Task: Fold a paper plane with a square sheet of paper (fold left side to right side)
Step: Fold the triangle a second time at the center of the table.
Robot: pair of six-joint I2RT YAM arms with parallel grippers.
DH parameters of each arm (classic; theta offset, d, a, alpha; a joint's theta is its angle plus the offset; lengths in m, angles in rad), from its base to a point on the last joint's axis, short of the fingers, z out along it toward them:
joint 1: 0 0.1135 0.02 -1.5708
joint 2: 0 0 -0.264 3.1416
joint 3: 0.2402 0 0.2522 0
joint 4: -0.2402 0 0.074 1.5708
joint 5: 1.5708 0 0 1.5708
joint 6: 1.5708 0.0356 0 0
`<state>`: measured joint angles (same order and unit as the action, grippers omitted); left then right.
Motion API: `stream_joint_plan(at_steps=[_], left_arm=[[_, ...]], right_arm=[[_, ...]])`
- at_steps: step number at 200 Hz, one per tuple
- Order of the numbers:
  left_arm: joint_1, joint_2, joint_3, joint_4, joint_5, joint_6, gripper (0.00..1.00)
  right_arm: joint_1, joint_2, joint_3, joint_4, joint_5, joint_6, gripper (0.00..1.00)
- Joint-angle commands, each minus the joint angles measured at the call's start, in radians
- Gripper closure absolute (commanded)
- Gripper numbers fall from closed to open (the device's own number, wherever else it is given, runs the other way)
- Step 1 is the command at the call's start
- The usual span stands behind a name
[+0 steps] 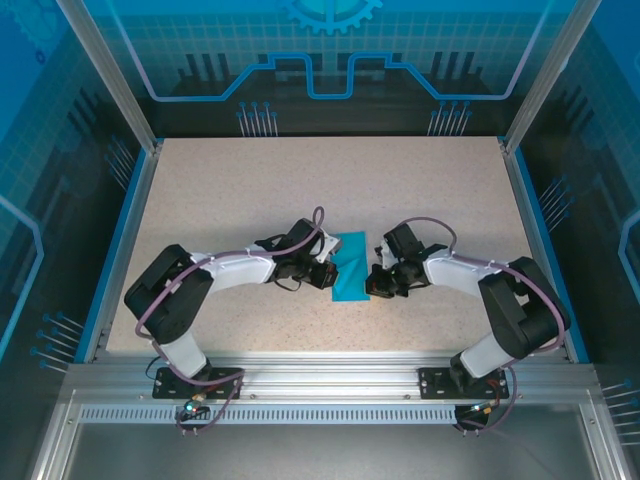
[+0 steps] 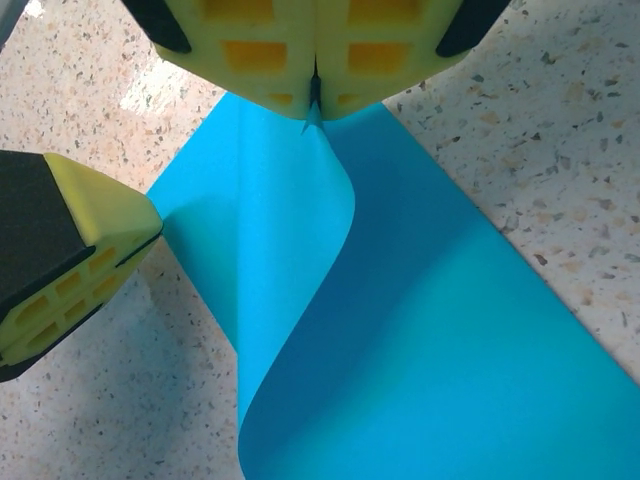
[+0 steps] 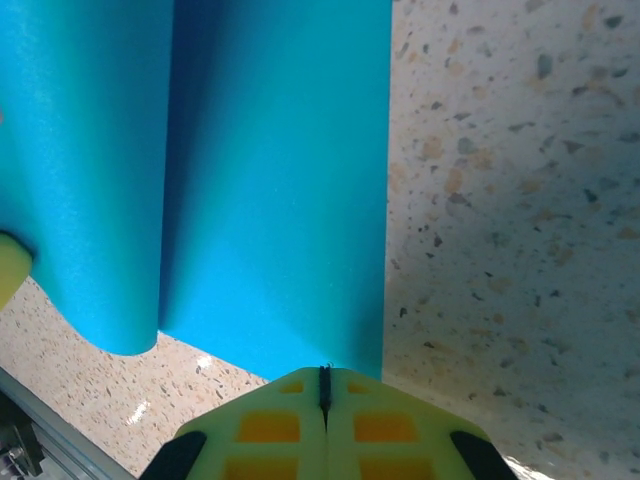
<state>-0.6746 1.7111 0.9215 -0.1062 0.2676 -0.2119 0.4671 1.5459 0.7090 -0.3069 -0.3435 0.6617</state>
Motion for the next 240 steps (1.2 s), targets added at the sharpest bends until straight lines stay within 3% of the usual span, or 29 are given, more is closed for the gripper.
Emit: stream_joint_plan(at_steps=[1, 240], left_arm=[[0.012, 0.024, 0.04, -0.038, 0.009, -0.005, 1.0], [0.044, 0.14, 0.123, -0.047, 0.014, -0.02, 0.98]], right_arm=[[0.016, 0.022, 0.03, -0.031, 0.021, 0.001, 0.95], [0.022, 0.079, 0.07, -0.139, 0.086, -0.047, 0.99]])
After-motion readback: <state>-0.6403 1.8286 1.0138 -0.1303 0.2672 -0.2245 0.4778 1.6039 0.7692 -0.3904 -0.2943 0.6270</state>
